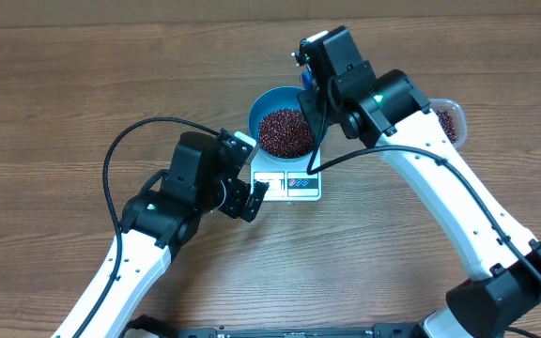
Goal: Scoop item into bowl and weigh 150g on scale
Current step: 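Tilt the scoop with the right gripper to pour beans into the bowl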
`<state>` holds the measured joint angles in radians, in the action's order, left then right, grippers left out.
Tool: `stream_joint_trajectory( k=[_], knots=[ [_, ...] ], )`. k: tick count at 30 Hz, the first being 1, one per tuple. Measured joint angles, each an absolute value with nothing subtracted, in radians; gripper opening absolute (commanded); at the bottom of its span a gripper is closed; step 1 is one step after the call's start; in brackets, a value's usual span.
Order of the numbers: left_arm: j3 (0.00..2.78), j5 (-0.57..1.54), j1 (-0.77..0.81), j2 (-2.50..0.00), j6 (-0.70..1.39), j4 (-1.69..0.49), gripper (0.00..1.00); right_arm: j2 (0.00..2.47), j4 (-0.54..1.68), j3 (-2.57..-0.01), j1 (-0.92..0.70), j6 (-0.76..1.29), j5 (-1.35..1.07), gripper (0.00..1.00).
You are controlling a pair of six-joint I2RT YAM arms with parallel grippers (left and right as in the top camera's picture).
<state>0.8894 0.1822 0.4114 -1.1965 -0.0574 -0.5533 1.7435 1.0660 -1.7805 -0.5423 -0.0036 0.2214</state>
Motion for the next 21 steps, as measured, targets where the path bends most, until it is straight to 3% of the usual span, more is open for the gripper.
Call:
stream_joint_trajectory(
  k=[21],
  knots=[
    [0.889,0.182,0.411,-1.196,-0.057,-0.553,1.00,1.744,1.062,-1.781,-0.551,-0.004,0.263,0.04]
  ],
)
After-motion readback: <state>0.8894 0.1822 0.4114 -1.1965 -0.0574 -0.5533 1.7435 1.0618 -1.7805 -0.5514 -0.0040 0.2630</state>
